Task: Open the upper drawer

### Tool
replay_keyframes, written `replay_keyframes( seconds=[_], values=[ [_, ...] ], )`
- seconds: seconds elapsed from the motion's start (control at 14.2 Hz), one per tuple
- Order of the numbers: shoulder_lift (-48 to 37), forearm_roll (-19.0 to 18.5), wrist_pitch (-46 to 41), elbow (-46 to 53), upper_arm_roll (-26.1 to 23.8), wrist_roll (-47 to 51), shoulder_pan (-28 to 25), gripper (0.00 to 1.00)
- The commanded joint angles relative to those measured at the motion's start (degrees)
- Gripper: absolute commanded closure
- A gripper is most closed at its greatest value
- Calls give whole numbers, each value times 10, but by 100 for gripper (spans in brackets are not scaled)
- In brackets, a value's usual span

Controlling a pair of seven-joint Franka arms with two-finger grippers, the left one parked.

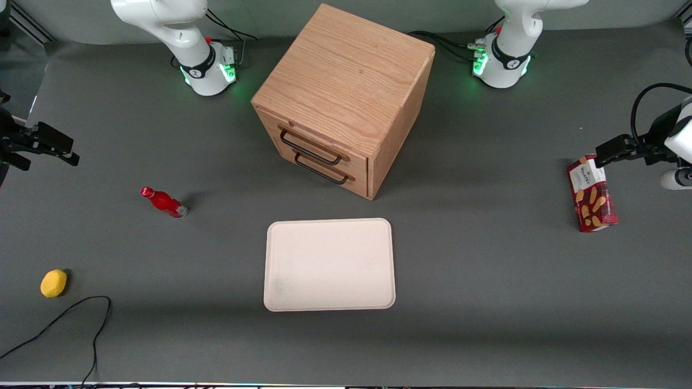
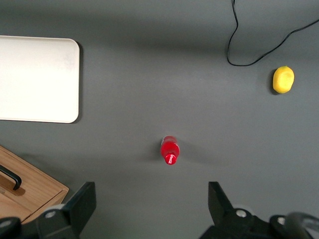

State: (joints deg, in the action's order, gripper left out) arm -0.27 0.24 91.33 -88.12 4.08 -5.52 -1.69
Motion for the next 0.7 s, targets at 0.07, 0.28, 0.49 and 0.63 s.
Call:
replay_keyframes(
  seconds=[0.07, 0.28, 0.49, 0.63],
  values=[
    [5, -6, -1, 13, 6, 9, -7, 0],
    [5, -5, -1, 13, 6, 11, -7, 0],
    [5, -4, 1, 14, 5, 11, -7, 0],
    [5, -3, 2, 13, 3, 17, -8, 0]
  ],
)
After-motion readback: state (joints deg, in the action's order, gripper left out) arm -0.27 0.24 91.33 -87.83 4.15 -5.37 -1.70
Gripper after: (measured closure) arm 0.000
